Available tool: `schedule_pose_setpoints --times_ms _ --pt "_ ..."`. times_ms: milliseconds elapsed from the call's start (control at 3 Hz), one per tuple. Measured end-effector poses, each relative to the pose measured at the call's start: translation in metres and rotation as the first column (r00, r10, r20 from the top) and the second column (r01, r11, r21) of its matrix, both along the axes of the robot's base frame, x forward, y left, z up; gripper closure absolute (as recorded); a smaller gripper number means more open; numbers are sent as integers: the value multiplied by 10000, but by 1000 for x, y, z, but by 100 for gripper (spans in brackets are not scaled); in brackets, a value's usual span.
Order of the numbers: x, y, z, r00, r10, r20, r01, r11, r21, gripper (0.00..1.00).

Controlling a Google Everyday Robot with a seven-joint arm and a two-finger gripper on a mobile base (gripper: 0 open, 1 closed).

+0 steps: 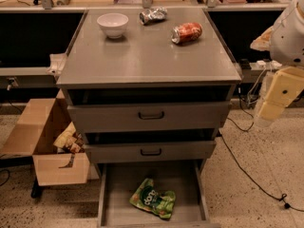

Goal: Pick green rice chip bag from bottom drawer and place on counter

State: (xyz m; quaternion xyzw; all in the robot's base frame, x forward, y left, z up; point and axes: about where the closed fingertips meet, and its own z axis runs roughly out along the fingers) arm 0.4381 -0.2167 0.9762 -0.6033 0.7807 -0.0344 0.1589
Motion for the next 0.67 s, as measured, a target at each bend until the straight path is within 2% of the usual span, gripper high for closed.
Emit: schedule_pose_setpoints --times_ms 333,667 --pt "0 0 0 10000 0 0 0 10000 0 0" --pt "-3 5 -29 9995 -3 -306 6 10000 82 0"
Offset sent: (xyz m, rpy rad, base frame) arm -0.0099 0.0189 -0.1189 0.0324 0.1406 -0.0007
